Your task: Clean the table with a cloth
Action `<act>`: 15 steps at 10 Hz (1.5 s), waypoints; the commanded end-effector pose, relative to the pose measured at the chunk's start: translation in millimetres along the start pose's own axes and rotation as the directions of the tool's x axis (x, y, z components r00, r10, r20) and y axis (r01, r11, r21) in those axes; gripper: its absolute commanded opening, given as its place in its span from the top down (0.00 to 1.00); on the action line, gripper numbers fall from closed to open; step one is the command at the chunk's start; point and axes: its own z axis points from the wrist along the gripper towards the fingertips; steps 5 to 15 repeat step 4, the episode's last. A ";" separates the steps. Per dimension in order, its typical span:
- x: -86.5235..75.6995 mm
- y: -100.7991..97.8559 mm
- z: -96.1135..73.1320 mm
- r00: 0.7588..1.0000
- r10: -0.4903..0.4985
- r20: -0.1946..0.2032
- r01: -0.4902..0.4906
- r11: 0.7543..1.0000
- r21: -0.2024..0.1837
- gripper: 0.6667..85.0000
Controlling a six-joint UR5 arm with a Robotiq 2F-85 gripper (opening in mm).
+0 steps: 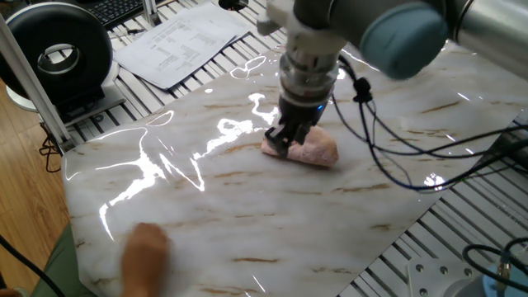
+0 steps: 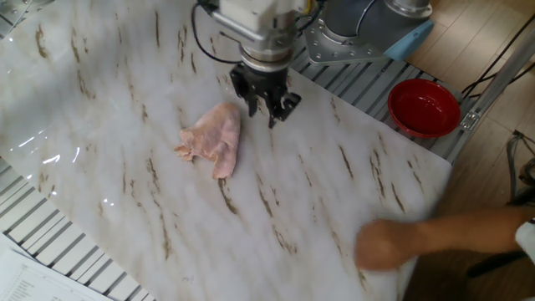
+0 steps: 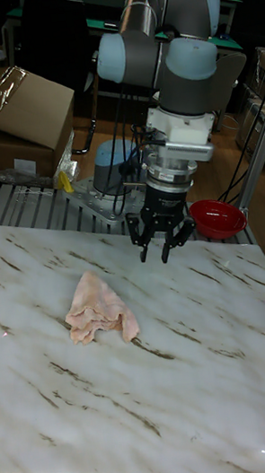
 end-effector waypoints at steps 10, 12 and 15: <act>-4.3 11.7 8.2 1.000 0.001 0.020 -0.002 1.000 0.020 0.57; -4.3 11.7 8.2 1.000 0.001 0.020 -0.002 1.000 0.020 0.57; -4.3 11.7 8.2 1.000 0.001 0.020 -0.002 1.000 0.020 0.57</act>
